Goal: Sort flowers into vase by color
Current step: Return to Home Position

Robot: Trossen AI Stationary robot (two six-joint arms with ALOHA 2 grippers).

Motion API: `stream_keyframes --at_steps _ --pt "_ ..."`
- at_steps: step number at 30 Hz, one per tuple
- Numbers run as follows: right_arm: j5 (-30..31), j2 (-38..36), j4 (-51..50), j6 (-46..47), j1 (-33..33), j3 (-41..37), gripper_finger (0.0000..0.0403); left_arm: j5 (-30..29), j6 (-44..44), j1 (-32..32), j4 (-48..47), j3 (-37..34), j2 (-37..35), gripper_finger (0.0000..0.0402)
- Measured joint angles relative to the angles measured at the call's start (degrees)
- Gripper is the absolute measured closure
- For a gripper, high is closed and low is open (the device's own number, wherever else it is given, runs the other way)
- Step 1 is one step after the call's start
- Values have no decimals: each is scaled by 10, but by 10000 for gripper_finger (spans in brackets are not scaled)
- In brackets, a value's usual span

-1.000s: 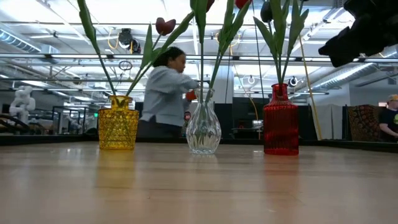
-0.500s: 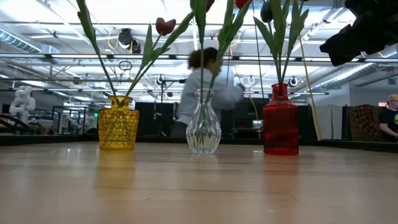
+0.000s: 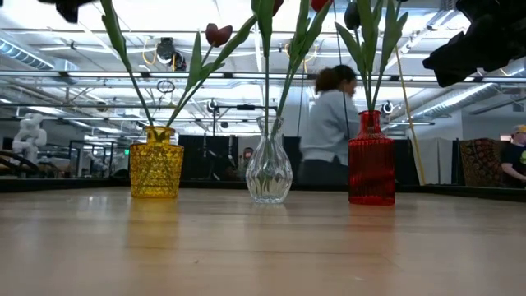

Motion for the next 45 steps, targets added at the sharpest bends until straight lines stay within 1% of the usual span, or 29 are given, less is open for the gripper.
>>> stream_keyframes --at_steps 5,8,9,13,19,22,26,28,31,35,38,40,45 --pt "-13 0 3 -2 0 0 402 -8 0 0 0 -44 -78 364" --pt "-13 0 3 -8 0 0 402 15 -2 0 -1 -74 -121 364" --pt "-13 0 3 -9 0 0 402 23 -8 0 2 -84 -125 364" --pt "-13 -1 8 -15 0 0 402 48 -42 0 -3 -117 -123 364" --pt "-15 -9 8 -15 0 0 402 27 -93 0 13 -152 -123 364" --pt "-16 -9 8 -17 0 0 402 36 -119 0 14 -173 -123 364" --pt "-17 -9 8 -19 0 0 402 46 -126 0 44 -211 -121 364" --pt "-22 -9 9 -19 0 0 402 46 -130 0 61 -234 -121 370" --pt "-28 -9 17 -21 0 0 403 50 -131 0 89 -261 -121 391" --pt "-28 -9 21 -29 0 0 403 77 -116 0 138 -285 -121 397" --pt "-28 -11 24 -30 0 0 403 108 -104 1 151 -287 -121 398" --pt "-28 -17 30 -31 0 -3 403 118 -105 4 151 -287 -121 399" --pt "-28 -66 51 -40 0 -41 403 161 -106 26 152 -287 -120 400"
